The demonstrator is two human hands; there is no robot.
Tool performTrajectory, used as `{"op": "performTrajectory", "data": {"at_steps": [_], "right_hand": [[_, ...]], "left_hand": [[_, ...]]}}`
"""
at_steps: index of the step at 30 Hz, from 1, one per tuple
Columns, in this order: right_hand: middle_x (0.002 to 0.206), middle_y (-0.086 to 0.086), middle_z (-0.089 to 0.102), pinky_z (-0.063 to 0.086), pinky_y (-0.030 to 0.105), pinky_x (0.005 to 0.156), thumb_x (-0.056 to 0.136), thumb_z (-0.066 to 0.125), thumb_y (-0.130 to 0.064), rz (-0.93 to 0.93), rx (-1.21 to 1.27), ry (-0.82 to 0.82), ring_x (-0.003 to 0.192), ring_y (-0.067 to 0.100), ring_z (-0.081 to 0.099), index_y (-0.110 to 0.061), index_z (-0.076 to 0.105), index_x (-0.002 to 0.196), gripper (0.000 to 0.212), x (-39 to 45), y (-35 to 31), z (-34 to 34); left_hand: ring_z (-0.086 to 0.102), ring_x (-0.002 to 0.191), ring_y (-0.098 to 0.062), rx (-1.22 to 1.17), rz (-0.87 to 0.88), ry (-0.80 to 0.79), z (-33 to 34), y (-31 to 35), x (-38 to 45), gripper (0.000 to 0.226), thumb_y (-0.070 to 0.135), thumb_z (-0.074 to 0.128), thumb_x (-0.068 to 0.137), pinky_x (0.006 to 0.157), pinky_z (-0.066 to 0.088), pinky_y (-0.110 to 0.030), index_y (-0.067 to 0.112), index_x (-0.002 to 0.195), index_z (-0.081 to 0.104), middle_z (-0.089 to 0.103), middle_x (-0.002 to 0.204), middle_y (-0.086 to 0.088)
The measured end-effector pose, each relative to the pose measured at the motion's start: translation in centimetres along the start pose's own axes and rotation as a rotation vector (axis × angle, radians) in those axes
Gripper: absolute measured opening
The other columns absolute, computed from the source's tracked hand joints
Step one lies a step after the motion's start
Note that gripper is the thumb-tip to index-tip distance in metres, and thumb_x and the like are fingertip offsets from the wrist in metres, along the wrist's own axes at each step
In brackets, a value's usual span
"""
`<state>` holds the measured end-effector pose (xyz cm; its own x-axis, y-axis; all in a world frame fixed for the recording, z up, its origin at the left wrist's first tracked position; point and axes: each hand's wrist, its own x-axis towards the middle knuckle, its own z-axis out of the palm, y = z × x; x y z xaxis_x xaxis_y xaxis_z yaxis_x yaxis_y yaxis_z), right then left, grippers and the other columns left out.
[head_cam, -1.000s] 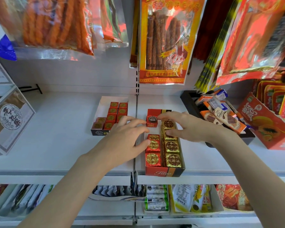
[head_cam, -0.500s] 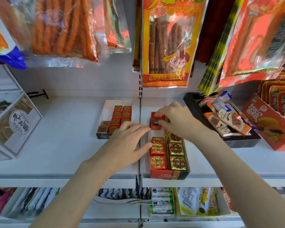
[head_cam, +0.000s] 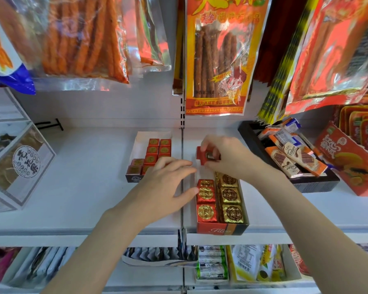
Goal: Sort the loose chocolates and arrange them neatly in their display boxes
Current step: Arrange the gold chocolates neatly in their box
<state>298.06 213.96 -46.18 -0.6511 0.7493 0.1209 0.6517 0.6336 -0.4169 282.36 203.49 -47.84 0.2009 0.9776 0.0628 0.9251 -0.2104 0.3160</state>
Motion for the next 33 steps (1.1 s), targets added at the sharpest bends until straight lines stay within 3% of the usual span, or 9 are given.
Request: {"op": "performTrajectory", "data": {"at_steps": [1, 3, 8, 14, 21, 25, 29, 33], "right_hand": [[0.086, -0.009, 0.053, 0.041, 0.013, 0.063, 0.079, 0.066, -0.013, 0.017, 0.055, 0.026, 0.082, 0.015, 0.056, -0.014, 0.051, 0.107, 0.032, -0.3, -0.2, -0.8], [0.099, -0.003, 0.055, 0.052, 0.025, 0.071, 0.077, 0.067, -0.010, 0.069, 0.164, 0.046, 0.079, 0.017, 0.061, -0.015, 0.046, 0.109, 0.039, -0.9, -0.2, -2.0], [0.106, 0.002, 0.056, 0.055, 0.036, 0.078, 0.076, 0.066, -0.008, 0.115, 0.217, 0.062, 0.085, 0.022, 0.063, -0.014, 0.049, 0.105, 0.034, -2.8, 1.1, -2.7], [0.101, 0.000, 0.055, 0.050, 0.021, 0.069, 0.077, 0.064, -0.006, 0.103, 0.233, 0.051, 0.079, 0.014, 0.058, -0.012, 0.053, 0.106, 0.032, -4.4, 1.9, -2.4], [0.109, 0.002, 0.056, 0.048, 0.017, 0.069, 0.077, 0.064, -0.008, 0.087, 0.196, 0.048, 0.088, 0.015, 0.058, -0.015, 0.052, 0.108, 0.033, -4.7, 2.7, -2.2], [0.110, 0.003, 0.056, 0.048, 0.016, 0.068, 0.078, 0.064, -0.009, 0.087, 0.193, 0.045, 0.087, 0.014, 0.058, -0.015, 0.052, 0.109, 0.034, -4.6, 2.8, -2.2], [0.109, 0.004, 0.055, 0.047, 0.018, 0.070, 0.078, 0.063, -0.009, 0.082, 0.193, 0.044, 0.086, 0.015, 0.058, -0.015, 0.052, 0.109, 0.033, -4.6, 2.7, -2.1], [0.109, 0.004, 0.055, 0.046, 0.014, 0.067, 0.079, 0.063, -0.010, 0.081, 0.197, 0.035, 0.085, 0.013, 0.057, -0.015, 0.052, 0.109, 0.033, -4.5, 2.7, -2.2]], "left_hand": [[0.012, 0.132, -0.003, 0.000, 0.006, 0.004, 0.0, 0.2, 0.0, 0.052, 0.049, 0.038, 0.091, 0.111, 0.019, -0.033, 0.033, 0.139, 0.031, 0.026, 0.146, 0.021], [0.014, 0.133, -0.003, -0.008, 0.025, 0.023, 0.1, 0.7, 0.3, 0.050, 0.047, 0.038, 0.091, 0.111, 0.017, -0.032, 0.031, 0.139, 0.032, 0.028, 0.145, 0.020], [0.023, 0.132, -0.002, -0.006, 0.049, 0.098, 0.4, 1.7, 1.9, 0.038, 0.038, 0.033, 0.096, 0.104, 0.007, -0.023, 0.032, 0.131, 0.044, 0.041, 0.138, 0.017], [0.022, 0.130, -0.006, 0.108, 0.028, 0.024, 1.8, 2.5, 3.2, 0.037, 0.041, 0.033, 0.095, 0.111, -0.005, -0.035, 0.026, 0.113, 0.062, 0.054, 0.121, 0.017], [0.024, 0.130, -0.005, 0.064, 0.051, 0.087, 1.3, 2.9, 2.8, 0.019, 0.031, 0.046, 0.091, 0.110, -0.007, -0.025, 0.024, 0.103, 0.058, 0.053, 0.118, 0.011], [0.031, 0.126, -0.002, 0.034, 0.054, 0.034, 1.2, 2.9, 3.0, 0.007, 0.030, 0.045, 0.092, 0.115, -0.004, -0.035, 0.029, 0.088, 0.051, 0.050, 0.100, 0.018], [0.035, 0.119, -0.002, -0.024, 0.039, 0.052, 0.9, 2.6, 3.2, 0.014, 0.029, 0.049, 0.091, 0.113, 0.002, -0.031, 0.028, 0.093, 0.062, 0.057, 0.106, 0.013], [0.039, 0.115, -0.003, -0.050, 0.034, 0.080, 0.4, 2.1, 3.1, 0.018, 0.026, 0.050, 0.090, 0.110, 0.007, -0.028, 0.030, 0.100, 0.065, 0.056, 0.098, 0.017]]}}
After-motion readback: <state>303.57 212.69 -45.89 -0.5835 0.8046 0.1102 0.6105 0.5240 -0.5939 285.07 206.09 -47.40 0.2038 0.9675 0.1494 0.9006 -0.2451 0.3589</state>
